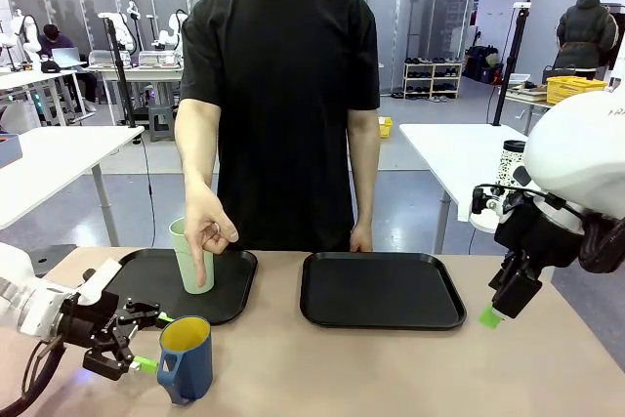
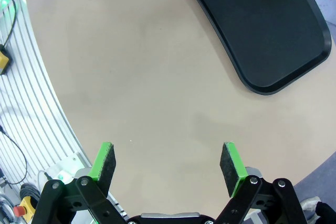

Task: Sort and store the cups by type.
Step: Pick up the Handle plastic cup and place it into the empty Flat Tray.

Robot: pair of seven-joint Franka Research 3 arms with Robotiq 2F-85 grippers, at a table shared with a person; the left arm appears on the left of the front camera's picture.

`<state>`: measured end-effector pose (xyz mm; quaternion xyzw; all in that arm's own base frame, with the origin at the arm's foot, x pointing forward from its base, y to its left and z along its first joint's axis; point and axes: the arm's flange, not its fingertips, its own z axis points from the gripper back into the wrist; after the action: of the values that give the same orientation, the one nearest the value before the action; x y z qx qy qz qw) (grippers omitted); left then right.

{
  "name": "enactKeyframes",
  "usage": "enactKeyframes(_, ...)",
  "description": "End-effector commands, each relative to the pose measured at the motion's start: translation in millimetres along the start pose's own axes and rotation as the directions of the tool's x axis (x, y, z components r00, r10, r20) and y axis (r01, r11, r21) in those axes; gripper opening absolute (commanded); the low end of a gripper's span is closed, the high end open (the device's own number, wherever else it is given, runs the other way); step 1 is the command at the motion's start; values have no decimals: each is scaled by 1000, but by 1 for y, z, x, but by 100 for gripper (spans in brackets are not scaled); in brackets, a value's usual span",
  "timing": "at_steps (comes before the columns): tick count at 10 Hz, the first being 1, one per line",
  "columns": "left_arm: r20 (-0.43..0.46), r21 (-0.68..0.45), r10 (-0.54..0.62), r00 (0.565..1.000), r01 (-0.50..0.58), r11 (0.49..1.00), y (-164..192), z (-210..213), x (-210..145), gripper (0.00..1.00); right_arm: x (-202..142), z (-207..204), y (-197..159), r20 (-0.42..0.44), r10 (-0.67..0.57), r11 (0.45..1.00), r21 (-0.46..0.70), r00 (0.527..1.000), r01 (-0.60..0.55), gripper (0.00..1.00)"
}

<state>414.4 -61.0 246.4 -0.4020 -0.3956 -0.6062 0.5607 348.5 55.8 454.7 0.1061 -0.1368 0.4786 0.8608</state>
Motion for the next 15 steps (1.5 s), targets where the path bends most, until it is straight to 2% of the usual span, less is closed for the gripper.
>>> enactKeyframes(1,4,-5,-31,1000,31,1000,9,-11,-10,100,-1,-2,1,2,-9,1000,-9,1000,9,100)
enactKeyframes(12,25,-112,-14,1000,17,994,14,-33,-10,100,-1,-2,1,2,-9,1000,-9,1000,9,100)
enactKeyframes(15,55,-139,-29,998,36,990,17,-42,-9,100,-1,-2,1,2,-9,1000,-9,1000,9,100)
